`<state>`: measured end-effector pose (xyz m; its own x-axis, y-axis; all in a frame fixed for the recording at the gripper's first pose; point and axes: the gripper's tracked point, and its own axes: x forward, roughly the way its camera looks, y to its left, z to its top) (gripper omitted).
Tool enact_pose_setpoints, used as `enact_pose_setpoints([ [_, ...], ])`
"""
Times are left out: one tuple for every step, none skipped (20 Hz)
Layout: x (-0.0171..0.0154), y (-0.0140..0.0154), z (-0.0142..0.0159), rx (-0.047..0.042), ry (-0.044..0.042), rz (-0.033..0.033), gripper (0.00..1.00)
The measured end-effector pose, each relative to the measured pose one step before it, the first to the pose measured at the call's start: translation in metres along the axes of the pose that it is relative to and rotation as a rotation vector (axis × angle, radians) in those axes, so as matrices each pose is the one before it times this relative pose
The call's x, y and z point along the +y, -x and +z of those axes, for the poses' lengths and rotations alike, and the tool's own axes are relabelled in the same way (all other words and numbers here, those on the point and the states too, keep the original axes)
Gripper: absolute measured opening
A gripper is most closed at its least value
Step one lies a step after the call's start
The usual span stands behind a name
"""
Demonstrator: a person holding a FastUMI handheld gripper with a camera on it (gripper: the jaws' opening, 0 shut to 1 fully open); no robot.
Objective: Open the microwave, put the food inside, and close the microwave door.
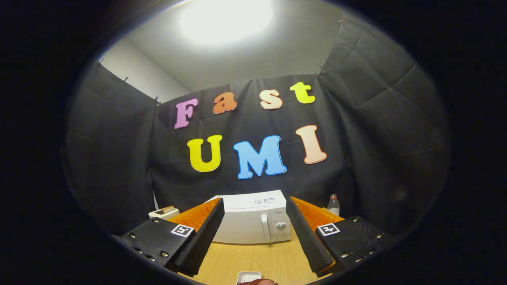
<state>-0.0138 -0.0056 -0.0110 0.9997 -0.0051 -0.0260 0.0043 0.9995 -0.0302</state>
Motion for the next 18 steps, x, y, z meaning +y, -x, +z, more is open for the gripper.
enact_pose_setpoints([
  [-0.00192, 0.00218, -0.00146, 0.00205, 0.00933, 0.00047, 0.98],
  [-0.00042, 0.00122, 0.00010, 0.00193, 0.01008, 0.00211, 0.98],
  [-0.00035, -0.00006, -0.00071, 0.00186, 0.01007, -0.00031, 0.98],
  [-0.00177, 0.00137, -0.00117, 0.00106, 0.00670, -0.00534, 0.98],
  [-0.00065, 0.00130, 0.00004, -0.00166, 0.00021, -0.00302, 0.98],
  [0.00245, 0.00130, -0.00012, -0.00285, -0.00055, 0.00223, 0.98],
  [0.00075, 0.00108, -0.00146, 0.00129, 0.00327, -0.00059, 0.98],
  [-0.00003, 0.00070, -0.00180, 0.00381, 0.00584, -0.00025, 0.98],
  [-0.00045, 0.00008, -0.00179, 0.00292, 0.00618, -0.00399, 0.98],
  [-0.00135, -0.00004, -0.00081, 0.00342, 0.00738, -0.00402, 0.98],
  [-0.00077, -0.00119, 0.00026, -0.00293, 0.00745, -0.00356, 0.98],
  [-0.00192, -0.00126, 0.00076, -0.00646, 0.00522, -0.00750, 0.98],
  [-0.00197, -0.00307, -0.00039, -0.00425, -0.00024, -0.00811, 0.97],
  [-0.00116, -0.00429, -0.00147, -0.00230, -0.00644, -0.00587, 0.98],
  [-0.00046, -0.00679, -0.00213, 0.00133, -0.01086, -0.00368, 0.98],
  [0.00045, -0.00657, -0.00343, 0.00346, -0.01087, 0.00202, 0.98],
  [-0.00075, -0.00708, -0.00308, 0.00732, -0.00276, 0.00450, 0.98],
  [-0.00213, -0.00736, -0.00336, 0.00404, 0.00473, 0.00407, 0.98],
])
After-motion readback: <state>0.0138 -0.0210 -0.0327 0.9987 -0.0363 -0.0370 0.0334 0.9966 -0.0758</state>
